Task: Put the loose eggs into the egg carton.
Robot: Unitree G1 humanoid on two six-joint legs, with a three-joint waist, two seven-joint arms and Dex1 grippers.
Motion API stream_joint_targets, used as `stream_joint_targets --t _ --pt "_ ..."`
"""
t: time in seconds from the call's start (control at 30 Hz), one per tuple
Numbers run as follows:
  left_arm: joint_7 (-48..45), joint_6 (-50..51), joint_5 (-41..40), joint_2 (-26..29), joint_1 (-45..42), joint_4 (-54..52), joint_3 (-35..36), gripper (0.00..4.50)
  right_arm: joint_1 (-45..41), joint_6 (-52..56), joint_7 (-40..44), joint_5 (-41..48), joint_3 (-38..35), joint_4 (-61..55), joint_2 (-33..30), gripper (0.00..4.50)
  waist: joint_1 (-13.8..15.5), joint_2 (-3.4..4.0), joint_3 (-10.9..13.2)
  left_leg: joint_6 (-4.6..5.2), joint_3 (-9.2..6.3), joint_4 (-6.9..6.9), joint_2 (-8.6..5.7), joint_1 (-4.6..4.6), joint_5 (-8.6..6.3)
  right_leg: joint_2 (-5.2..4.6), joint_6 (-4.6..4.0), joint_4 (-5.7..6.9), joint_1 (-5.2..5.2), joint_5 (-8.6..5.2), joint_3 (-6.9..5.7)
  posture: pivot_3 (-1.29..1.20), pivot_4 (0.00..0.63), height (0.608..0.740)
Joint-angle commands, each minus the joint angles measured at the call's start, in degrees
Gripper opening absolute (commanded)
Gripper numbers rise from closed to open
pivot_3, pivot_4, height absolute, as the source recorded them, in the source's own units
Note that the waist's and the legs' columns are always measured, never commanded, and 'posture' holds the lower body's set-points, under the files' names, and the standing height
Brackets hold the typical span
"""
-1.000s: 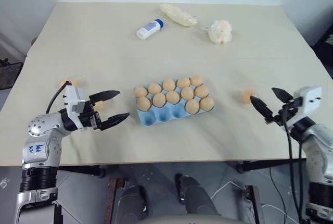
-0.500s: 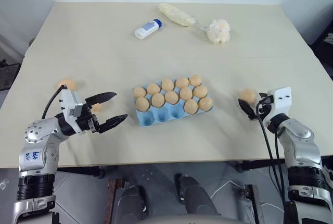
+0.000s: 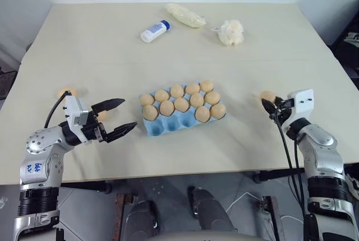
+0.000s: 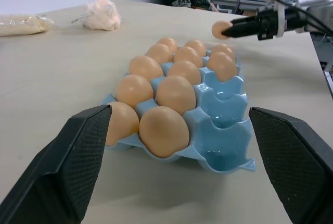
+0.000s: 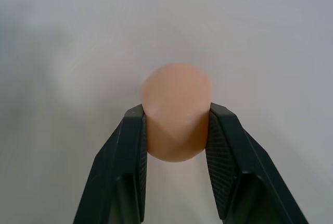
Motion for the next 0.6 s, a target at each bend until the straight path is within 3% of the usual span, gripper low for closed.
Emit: stream_joint_targets --t 0.03,0.3,0.43,0.6 --pt "-0.5 -0.4 -1.6 0.5 -0.3 -1.8 1.0 4.5 -0.1 7.3 3.0 5.8 1.6 -13.6 -1.6 1.16 0.0 0.0 0.0 -0.01 -0.02 0.0 0.01 0.01 0.0 0.02 0.0 0.02 0.0 0.0 -0.01 0.0 0.15 0.74" --pt "-2.0 -0.5 -1.4 1.4 -0.3 -1.2 1.1 4.5 -2.4 19.0 9.7 10.6 11.2 -26.4 -4.8 1.16 0.3 -0.01 0.0 0.0 -0.04 -0.02 0.0 -0.04 -0.01 -0.05 -0.37 -0.06 -0.01 -0.2 -0.08 0.0 0.15 0.74" --pt "-3.1 -1.3 -1.1 2.1 1.1 -1.0 1.4 4.5 -6.0 20.2 13.3 8.6 19.5 -26.1 -3.7 1.16 0.1 -0.02 0.0 0.02 -0.03 -0.01 0.02 -0.04 -0.02 -0.01 -0.37 -0.08 -0.01 -0.2 -0.06 0.0 0.15 0.74" --pt "-3.4 -2.4 -1.5 2.5 4.2 -2.5 3.0 4.5 -9.0 19.0 14.9 6.4 24.7 -23.1 -1.2 1.16 0.3 -0.03 0.0 0.0 -0.04 -0.03 0.02 -0.1 -0.02 -0.03 -0.51 -0.06 -0.08 -0.28 -0.13 0.0 0.15 0.74"
